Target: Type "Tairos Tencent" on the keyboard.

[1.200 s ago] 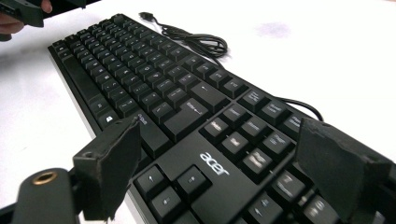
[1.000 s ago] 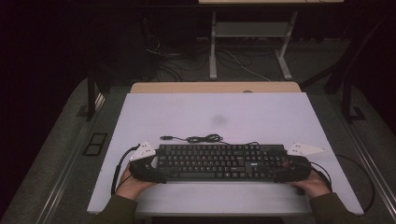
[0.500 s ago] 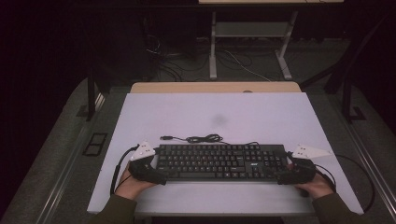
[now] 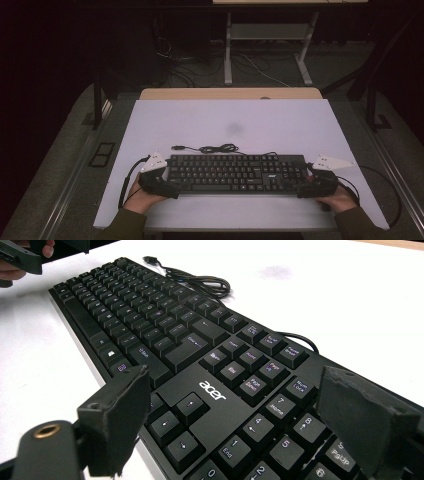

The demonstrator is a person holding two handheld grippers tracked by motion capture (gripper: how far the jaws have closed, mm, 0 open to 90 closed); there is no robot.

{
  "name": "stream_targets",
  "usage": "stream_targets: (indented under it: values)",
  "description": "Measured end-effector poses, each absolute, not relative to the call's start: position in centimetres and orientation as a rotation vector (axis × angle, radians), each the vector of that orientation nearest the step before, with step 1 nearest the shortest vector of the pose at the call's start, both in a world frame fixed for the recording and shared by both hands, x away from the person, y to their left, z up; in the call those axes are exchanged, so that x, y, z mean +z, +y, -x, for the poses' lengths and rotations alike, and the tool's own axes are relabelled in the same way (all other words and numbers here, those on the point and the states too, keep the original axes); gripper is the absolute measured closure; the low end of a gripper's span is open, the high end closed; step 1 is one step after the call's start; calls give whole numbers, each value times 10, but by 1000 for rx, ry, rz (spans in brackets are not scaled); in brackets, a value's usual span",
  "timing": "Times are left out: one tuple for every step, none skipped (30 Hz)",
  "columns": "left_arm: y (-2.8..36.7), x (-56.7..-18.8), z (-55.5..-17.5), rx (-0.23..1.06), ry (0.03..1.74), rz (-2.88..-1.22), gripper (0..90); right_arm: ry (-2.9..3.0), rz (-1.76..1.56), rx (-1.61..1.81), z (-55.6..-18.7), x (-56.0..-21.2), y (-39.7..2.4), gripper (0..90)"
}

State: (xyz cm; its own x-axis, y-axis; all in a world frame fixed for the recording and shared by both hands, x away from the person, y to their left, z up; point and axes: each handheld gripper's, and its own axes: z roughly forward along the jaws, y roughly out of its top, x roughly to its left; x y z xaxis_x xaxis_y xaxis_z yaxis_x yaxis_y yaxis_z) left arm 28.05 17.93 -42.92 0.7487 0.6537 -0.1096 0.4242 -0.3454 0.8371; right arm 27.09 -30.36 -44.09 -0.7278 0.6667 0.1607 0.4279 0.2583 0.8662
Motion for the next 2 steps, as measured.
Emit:
stream_targets:
  values:
    - [180,-429,-281,302,816,-1988,0,2291,-1022,1459,-271,-441,-304,134]
    - [180,-429,-281,304,815,-1989,0,2289,-1025,1464,-271,-441,-304,129]
